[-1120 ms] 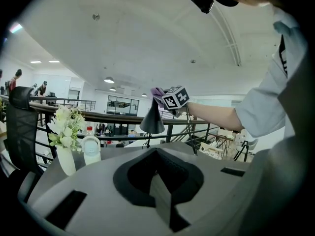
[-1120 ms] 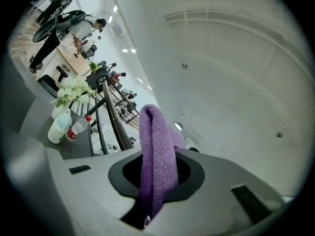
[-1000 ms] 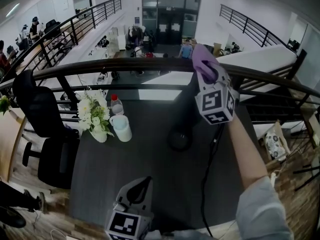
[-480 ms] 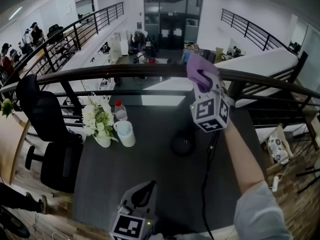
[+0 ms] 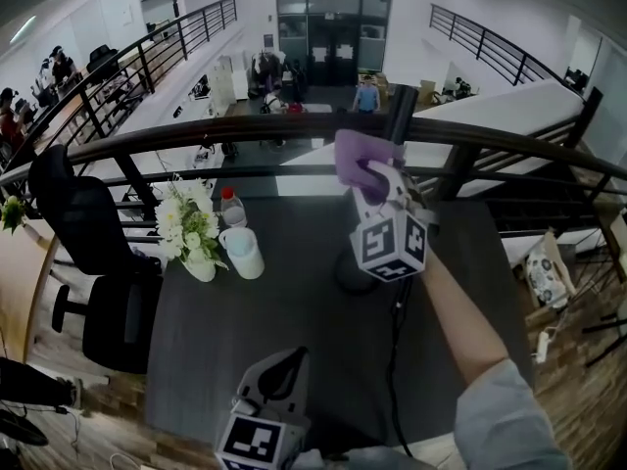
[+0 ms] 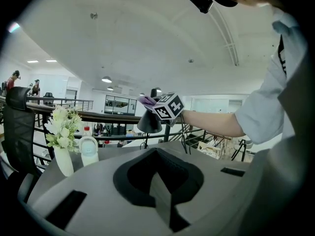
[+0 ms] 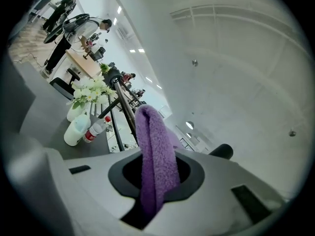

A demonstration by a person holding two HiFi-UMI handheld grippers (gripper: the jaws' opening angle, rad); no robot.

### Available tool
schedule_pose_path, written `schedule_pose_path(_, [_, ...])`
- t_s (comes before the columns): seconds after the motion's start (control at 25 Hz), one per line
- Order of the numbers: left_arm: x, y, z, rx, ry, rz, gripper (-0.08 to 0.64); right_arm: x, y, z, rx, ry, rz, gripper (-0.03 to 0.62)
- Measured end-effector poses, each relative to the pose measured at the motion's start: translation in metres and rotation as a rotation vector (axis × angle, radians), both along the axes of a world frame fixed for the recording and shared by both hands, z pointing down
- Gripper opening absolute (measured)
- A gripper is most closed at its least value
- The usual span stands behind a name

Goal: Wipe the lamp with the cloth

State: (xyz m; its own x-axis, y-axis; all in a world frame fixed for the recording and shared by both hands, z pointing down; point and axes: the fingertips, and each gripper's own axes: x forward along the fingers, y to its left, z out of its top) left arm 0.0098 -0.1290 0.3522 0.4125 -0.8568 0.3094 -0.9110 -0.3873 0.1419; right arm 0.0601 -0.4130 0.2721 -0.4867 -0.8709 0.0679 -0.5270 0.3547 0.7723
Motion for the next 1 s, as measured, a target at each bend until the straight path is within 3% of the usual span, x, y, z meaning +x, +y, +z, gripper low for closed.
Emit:
schedule_pose_path(0.64, [0.016,0.000,0.000,-0.008,-0.008,0.041,0.000,0.018,0.052,0.066,-0.083,0.041,-0.058,0.052])
schedule_pose_path(1.0, [0.026,0.000,0.001,-0.011,-0.011,0.072,0.000,0.053,0.064,0.080,-0.139,-0.031,-0.005,0.052])
